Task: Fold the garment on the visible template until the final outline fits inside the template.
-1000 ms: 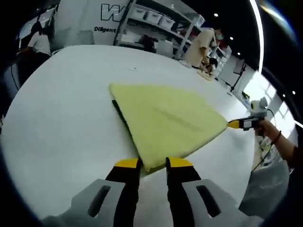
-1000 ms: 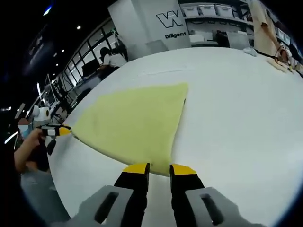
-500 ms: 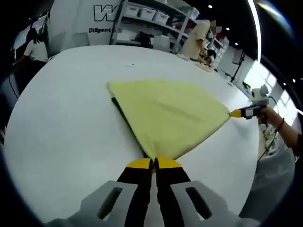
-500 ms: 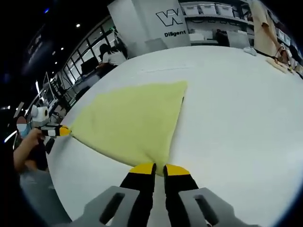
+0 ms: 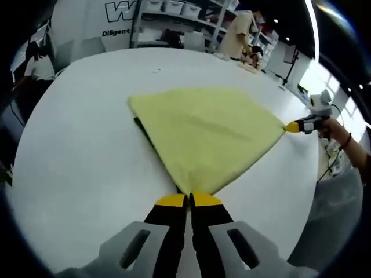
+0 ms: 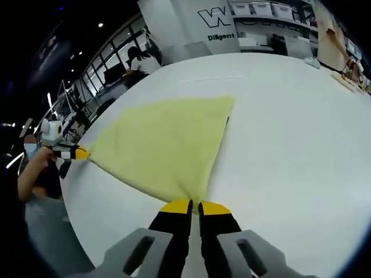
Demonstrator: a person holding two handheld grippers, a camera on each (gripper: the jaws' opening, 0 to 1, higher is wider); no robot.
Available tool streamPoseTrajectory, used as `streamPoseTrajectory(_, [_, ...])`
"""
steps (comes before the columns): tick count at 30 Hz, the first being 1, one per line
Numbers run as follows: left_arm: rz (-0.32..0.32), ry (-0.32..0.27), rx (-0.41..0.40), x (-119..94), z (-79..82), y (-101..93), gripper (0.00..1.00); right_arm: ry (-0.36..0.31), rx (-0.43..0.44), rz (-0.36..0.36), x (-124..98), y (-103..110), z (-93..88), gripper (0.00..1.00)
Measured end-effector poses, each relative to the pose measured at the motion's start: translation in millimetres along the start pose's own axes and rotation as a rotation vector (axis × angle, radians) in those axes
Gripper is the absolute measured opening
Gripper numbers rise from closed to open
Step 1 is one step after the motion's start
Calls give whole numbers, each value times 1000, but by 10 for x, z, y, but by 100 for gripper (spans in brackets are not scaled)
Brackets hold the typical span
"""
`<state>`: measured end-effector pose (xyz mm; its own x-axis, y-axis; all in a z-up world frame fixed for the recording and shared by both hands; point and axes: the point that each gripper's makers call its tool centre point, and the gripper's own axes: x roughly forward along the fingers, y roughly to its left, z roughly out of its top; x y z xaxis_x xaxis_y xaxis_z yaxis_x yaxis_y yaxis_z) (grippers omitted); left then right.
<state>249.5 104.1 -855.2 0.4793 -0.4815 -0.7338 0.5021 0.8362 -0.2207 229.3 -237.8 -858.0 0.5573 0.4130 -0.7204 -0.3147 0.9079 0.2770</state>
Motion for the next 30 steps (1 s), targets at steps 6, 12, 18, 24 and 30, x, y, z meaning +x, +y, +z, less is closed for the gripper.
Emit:
streamPoseTrajectory(6, [14,25,14,-39,-83,-4,0,10,-16,7,-30,61,-64,0])
streamPoseTrajectory(12, [31,29,38,-68,-110,6,0,17,-22,10,-48,91,-113,0])
streamPoseTrajectory(18, [36,23,-6,-85,-148,-5,0,28,-53,-1,-61,106,-135,0])
streamPoseTrajectory(24, [50,-8,38,-78,-97,26,3,46,-80,-33,-40,75,-119,1])
streamPoseTrajectory(30, [54,-99,41,-115,56,15,27,10,-119,-86,-70,18,-33,12])
